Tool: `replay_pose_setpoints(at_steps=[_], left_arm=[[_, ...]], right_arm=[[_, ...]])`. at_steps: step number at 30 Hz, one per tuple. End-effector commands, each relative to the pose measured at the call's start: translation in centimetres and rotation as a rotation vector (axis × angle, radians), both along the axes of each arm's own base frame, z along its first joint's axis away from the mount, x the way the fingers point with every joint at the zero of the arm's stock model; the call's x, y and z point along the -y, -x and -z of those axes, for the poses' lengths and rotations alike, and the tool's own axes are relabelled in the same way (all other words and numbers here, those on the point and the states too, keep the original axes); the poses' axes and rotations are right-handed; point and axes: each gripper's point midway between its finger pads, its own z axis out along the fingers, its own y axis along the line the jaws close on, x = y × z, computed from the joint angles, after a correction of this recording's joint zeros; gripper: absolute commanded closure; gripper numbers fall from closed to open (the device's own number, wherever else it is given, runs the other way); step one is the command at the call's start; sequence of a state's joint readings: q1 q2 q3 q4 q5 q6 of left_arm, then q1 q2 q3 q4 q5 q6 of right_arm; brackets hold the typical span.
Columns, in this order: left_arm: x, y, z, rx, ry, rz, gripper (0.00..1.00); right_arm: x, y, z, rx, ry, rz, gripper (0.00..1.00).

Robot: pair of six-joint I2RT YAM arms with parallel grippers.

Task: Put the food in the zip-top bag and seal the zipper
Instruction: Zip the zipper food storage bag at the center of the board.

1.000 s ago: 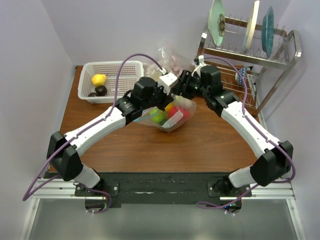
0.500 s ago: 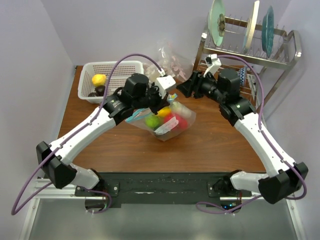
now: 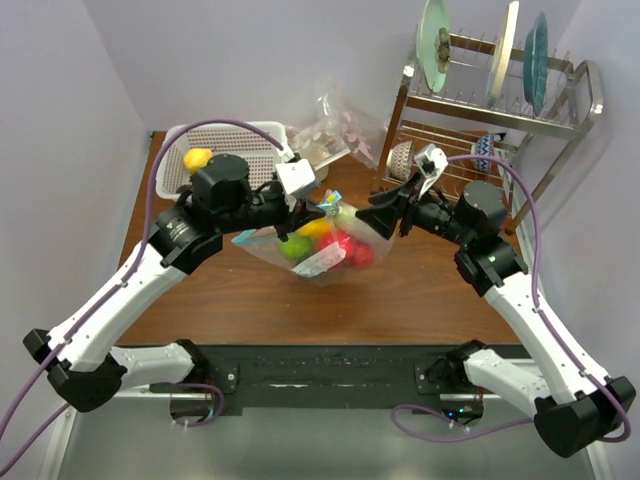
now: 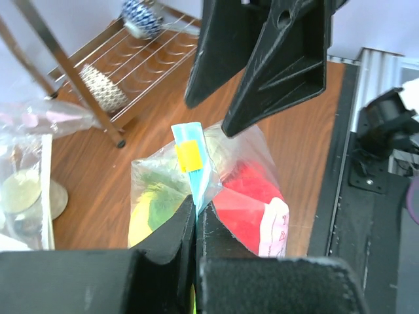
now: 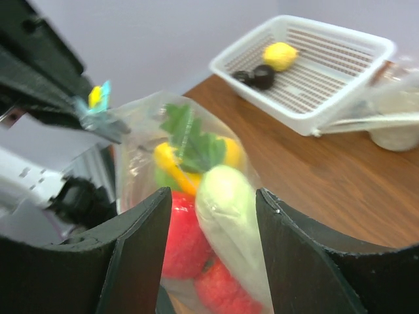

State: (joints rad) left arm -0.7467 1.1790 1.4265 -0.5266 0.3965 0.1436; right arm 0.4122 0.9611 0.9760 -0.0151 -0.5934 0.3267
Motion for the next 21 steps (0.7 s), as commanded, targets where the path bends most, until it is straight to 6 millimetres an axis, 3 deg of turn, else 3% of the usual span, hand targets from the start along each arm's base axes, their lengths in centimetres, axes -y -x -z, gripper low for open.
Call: replay_pose_setpoints(at_steps=[1,6,11,15,21], left_arm=[[0.5,2.1,-1.1,0.036,0.033,0.12,1.0],[0.7,3.8,-1.7,0.025,0.046,0.201,1.0],[1.0,4.2,-1.9,0.008,0.053,0.235,1.0],[1.5,4.7,-2.0,-0.008,0.062,0.276,1.0],[1.7,5.2,-2.5,-0.011,0.076,0.31,1.0]], right_arm=[[-1.6,3.2,-2.3,0.137,-0.042,-0.218,0.41],[-2.5,5.8,-3.2,0.186,-0.081,-0.389,0.33],[-3.1,6.6,-3.5,0.196,-0.088,-0.43,0.17],[-4.5,7.2,-2.9,0.186,-0.053,-0.464,0.16],[-5.2,6.7,-3.0,0.215,-0.028,-0.442,0.18]])
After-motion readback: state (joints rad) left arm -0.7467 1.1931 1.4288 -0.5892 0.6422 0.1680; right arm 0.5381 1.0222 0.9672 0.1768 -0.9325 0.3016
